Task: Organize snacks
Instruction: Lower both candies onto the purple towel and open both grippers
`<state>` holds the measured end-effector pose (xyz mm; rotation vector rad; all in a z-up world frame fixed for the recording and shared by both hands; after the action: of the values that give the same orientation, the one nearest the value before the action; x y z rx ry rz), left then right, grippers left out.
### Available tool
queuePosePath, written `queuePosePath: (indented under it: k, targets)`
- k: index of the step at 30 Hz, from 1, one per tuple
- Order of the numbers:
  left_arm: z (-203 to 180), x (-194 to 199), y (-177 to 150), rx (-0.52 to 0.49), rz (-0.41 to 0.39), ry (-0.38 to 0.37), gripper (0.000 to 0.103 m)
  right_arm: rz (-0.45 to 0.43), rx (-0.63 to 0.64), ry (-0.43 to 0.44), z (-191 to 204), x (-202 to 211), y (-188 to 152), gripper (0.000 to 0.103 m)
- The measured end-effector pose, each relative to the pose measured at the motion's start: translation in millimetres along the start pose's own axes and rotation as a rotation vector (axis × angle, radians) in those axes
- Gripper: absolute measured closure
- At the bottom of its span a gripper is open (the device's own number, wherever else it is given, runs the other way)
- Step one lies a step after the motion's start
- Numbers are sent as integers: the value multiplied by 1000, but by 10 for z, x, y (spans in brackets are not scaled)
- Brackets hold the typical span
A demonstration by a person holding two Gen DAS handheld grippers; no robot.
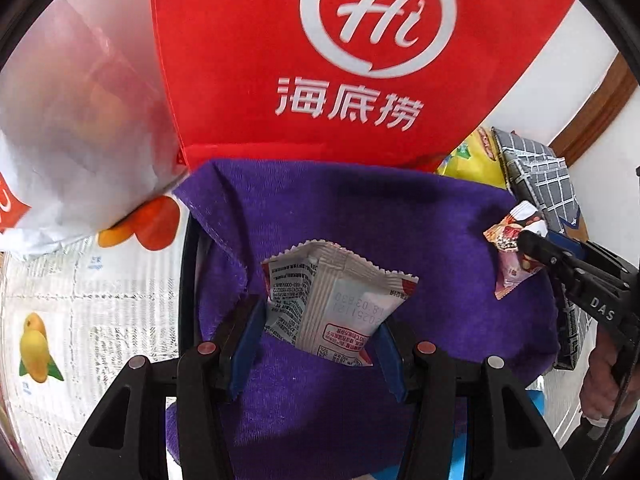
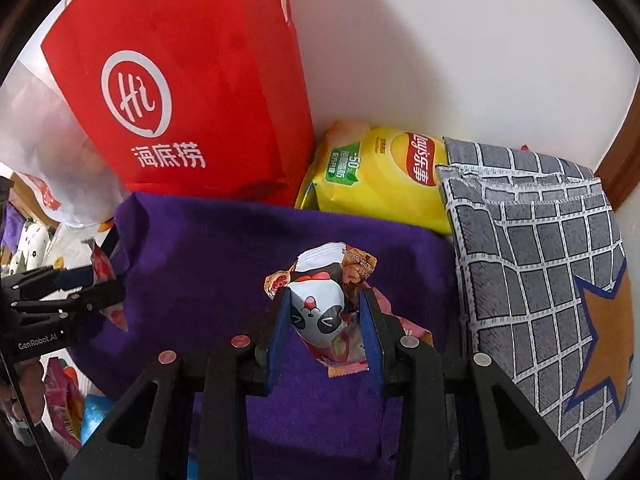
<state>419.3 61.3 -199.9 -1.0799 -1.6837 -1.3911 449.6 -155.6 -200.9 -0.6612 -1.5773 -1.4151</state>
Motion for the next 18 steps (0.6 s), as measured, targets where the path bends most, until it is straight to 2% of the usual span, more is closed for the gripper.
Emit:
queuePosePath:
  k: [4, 12, 16, 17, 18]
  targets:
    - [-51, -65, -19, 3, 14, -19, 52, -4, -2, 3, -3, -20, 5, 67]
    - [-145, -113, 9, -28, -2, -2, 52, -15, 45, -8, 78, -44, 6, 64]
    - [-209, -123, 22, -52, -4, 2, 51, -16, 66, -6, 114, -61, 1, 48]
    - [-219, -113, 31, -55, -6, -6, 47, -17, 76, -6, 133, -57, 2, 48]
    - [-233, -101, 37, -58, -8, -11, 38, -18, 81, -4, 150, -47, 2, 48]
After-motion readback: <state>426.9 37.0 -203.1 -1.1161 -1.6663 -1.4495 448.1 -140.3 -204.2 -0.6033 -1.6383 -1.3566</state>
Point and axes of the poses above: each gripper's, at about its wrist camera, not at the fingertips, and x roughly against the way its jaws point, z to its left, y to its top, the point moved 6 cm from there along -x, roughly the way its jaws point
